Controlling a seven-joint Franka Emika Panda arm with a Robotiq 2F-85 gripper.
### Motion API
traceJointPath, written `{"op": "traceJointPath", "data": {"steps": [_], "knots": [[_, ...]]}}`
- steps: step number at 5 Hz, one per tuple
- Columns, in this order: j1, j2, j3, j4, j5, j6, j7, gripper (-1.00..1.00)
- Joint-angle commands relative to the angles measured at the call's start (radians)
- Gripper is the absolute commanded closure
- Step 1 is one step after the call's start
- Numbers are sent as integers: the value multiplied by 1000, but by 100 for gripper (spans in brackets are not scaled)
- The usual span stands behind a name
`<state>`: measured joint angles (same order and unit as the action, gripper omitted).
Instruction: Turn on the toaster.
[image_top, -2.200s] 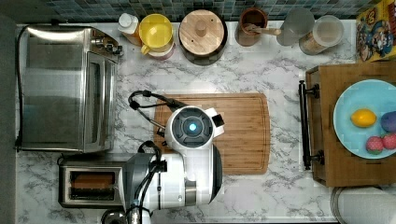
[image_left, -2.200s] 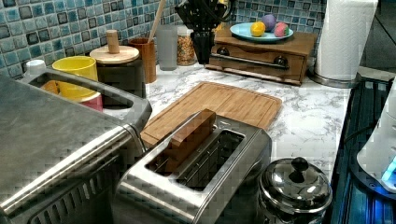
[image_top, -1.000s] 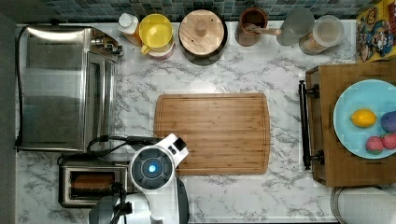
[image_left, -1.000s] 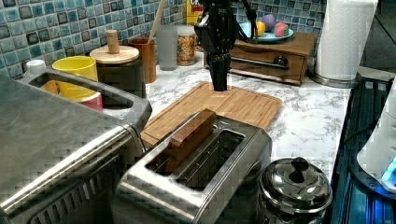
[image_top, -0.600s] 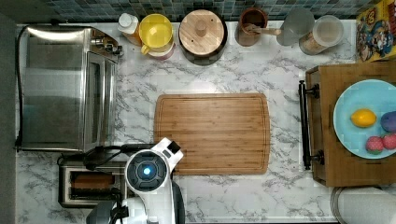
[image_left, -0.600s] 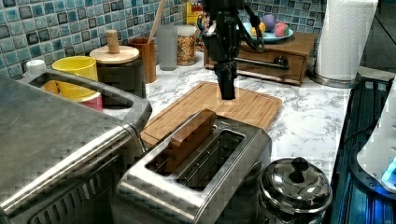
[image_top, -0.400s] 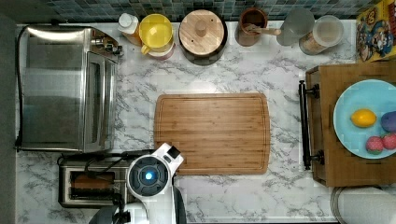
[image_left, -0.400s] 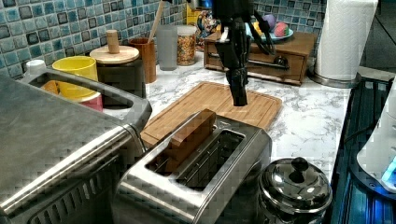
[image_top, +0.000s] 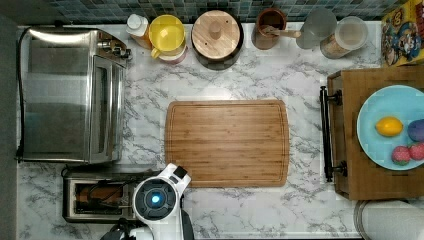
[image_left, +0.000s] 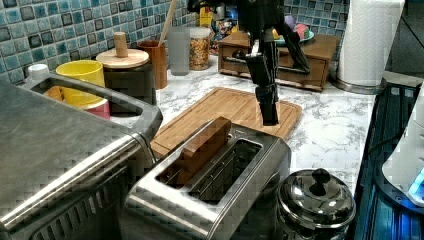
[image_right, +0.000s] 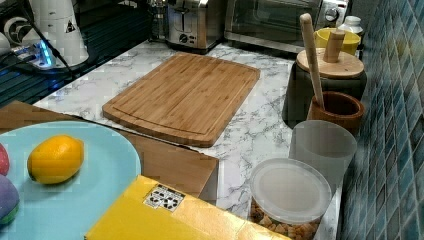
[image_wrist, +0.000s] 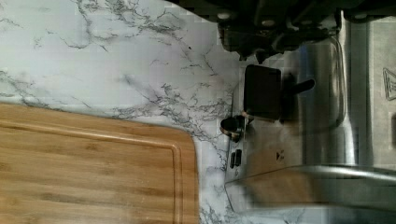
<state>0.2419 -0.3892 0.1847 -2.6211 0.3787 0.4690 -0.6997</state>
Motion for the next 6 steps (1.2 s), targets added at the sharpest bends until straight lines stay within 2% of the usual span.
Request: {"op": "traceJointPath", "data": {"steps": [1, 3, 4, 6], "knots": [[16, 0, 10, -19, 64, 91, 4, 100], [-12, 117, 16, 25, 36, 96, 27, 100], [-1, 153, 10, 25, 77, 135, 2, 100], [1, 271, 10, 52, 65, 176, 23, 100]]}}
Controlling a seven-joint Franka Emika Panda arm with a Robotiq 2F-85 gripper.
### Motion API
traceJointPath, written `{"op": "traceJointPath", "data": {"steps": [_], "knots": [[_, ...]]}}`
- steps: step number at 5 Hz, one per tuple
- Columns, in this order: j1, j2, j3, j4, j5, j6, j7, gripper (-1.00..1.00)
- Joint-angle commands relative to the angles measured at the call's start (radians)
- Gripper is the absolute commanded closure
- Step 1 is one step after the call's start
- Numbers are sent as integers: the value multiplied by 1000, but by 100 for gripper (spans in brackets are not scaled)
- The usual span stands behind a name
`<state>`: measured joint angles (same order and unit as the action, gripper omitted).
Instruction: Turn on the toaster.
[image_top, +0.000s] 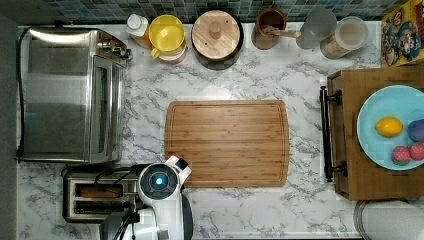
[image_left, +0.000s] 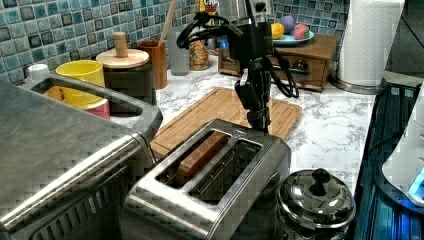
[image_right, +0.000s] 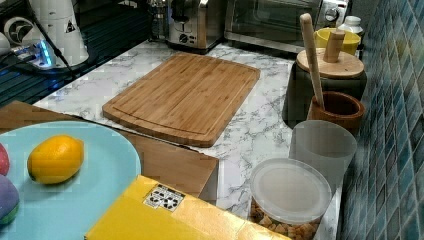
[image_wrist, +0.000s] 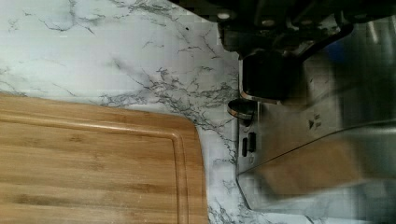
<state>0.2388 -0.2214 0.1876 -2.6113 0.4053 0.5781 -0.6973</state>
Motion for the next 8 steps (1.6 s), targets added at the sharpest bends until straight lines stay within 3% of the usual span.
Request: {"op": "traceJointPath", "data": {"steps": [1, 4, 8], "knots": [[-2, 160, -2, 48, 51, 87, 21, 100], [-21, 365, 18, 42, 81, 188, 34, 100], [-33, 360, 29, 38, 85, 181, 35, 100]]}}
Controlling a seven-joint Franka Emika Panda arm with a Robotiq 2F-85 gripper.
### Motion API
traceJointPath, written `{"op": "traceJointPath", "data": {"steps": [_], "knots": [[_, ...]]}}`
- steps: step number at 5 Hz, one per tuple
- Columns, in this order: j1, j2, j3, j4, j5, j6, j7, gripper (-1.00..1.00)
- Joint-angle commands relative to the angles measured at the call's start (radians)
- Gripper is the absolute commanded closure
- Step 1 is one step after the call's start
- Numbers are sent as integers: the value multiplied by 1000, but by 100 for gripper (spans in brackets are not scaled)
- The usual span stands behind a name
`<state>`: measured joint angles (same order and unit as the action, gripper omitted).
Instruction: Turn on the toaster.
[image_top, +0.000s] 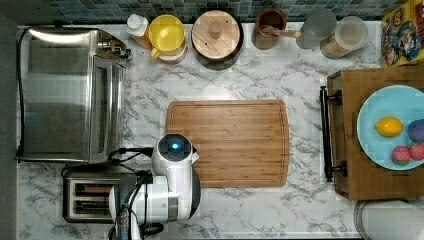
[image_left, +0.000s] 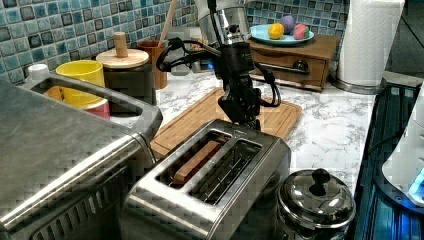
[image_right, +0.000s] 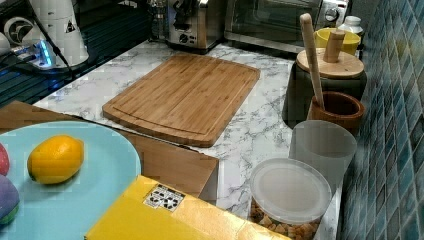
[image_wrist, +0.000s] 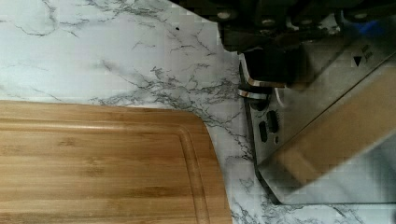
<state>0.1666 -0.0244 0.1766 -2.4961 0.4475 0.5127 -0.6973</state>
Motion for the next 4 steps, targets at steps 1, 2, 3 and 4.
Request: {"op": "traceJointPath", "data": {"steps": [1, 2, 3, 4], "knots": [[38, 163, 41, -78, 42, 246, 35, 100], [32, 163, 47, -77, 41, 247, 36, 100], [25, 163, 54, -77, 40, 247, 37, 100], [25, 163, 54, -78, 40, 247, 37, 100]]}}
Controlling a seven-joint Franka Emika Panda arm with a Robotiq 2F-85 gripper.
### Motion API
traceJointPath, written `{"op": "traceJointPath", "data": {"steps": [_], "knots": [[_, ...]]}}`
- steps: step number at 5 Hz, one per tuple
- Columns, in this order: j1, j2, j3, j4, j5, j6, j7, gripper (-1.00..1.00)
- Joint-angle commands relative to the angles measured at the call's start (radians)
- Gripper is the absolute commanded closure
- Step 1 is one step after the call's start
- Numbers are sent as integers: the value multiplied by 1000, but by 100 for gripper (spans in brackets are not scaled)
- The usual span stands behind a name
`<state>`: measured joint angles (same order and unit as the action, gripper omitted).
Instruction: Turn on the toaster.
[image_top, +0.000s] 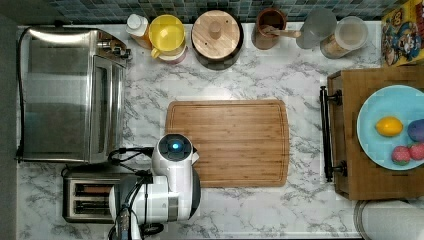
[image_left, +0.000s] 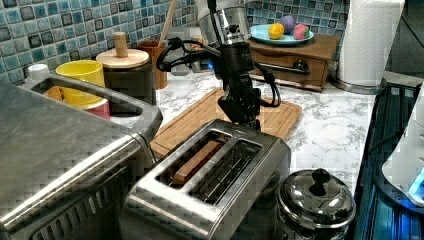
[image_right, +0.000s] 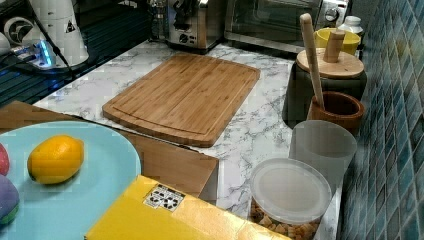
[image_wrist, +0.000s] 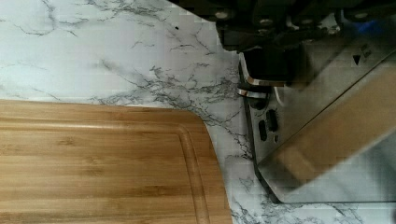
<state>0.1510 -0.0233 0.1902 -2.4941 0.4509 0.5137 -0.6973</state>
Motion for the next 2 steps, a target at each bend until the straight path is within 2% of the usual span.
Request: {"op": "traceJointPath", "data": {"steps": [1, 2], "knots": [[37, 162, 43, -79, 36, 246, 37, 100], [35, 162, 45, -80, 36, 246, 38, 100]]}}
